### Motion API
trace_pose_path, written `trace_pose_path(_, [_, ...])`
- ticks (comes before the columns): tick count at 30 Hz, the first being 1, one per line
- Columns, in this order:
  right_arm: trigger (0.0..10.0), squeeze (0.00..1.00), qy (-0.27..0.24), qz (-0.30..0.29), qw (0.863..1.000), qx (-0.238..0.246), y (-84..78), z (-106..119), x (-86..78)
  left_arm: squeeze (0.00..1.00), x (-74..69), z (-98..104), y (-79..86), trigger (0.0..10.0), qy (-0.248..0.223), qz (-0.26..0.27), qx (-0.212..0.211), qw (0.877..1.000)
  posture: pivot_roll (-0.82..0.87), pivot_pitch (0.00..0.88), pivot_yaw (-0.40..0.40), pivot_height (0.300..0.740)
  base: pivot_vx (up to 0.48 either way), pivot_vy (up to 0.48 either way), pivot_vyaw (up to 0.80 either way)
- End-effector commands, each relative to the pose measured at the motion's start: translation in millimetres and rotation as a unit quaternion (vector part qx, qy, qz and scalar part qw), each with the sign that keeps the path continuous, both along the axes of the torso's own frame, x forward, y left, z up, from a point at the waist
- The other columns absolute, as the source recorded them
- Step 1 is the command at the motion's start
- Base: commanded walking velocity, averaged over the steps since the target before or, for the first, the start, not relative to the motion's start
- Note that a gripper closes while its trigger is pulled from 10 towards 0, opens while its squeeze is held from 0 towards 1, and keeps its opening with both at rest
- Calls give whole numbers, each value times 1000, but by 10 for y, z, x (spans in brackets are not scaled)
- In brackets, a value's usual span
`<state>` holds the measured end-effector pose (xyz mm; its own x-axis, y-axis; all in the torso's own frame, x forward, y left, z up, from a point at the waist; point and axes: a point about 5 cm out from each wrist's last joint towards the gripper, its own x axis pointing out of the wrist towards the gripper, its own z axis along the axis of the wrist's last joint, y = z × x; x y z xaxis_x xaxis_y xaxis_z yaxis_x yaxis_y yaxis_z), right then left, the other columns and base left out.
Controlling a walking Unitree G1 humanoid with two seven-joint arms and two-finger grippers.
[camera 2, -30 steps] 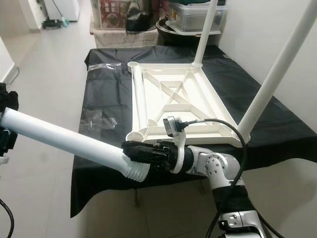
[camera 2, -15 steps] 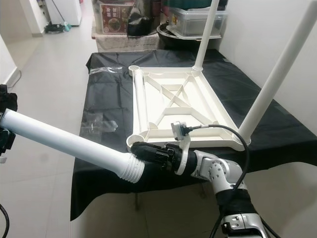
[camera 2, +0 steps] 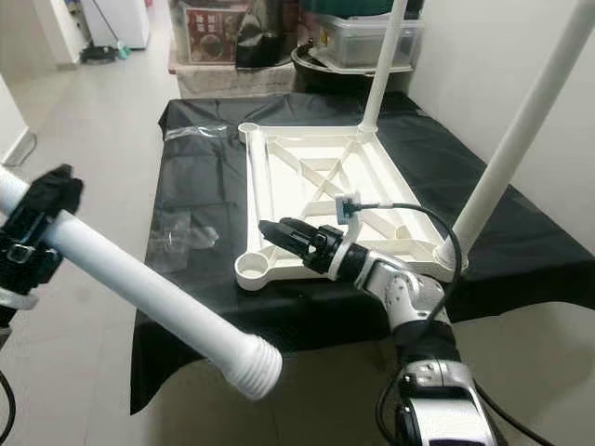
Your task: Building children table
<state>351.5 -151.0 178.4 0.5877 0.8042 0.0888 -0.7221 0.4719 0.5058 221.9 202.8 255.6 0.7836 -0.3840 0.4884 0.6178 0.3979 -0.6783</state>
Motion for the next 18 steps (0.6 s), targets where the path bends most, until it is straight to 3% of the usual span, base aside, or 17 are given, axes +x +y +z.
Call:
trace_pose_path(1, [10000,0,-42,-22,999,-16,62,101,48,0,47,-9,-100,10000,-2,-30,44,999,42,38,0,740,0,0,0])
trace_pose_path(4, [10000,0,-51,-23,998,-21,78,112,48,0,54,-14,-112,10000,-2,-32,50,998,42,38,0,740,0,0,0])
trace_pose_path(8, [10000,0,-109,4,994,-10,310,320,-6,0,246,10,-282,10000,-14,-6,135,991,3,26,14,740,0,0,0])
trace_pose_path(11, [10000,0,-117,20,993,-8,346,343,-27,0,277,30,-302,10000,-19,-9,144,989,4,22,13,740,0,0,0])
trace_pose_path(18, [10000,0,-132,34,991,-8,390,374,-16,0,347,120,-320,10000,-37,-18,166,985,5,9,15,740,0,0,-709])
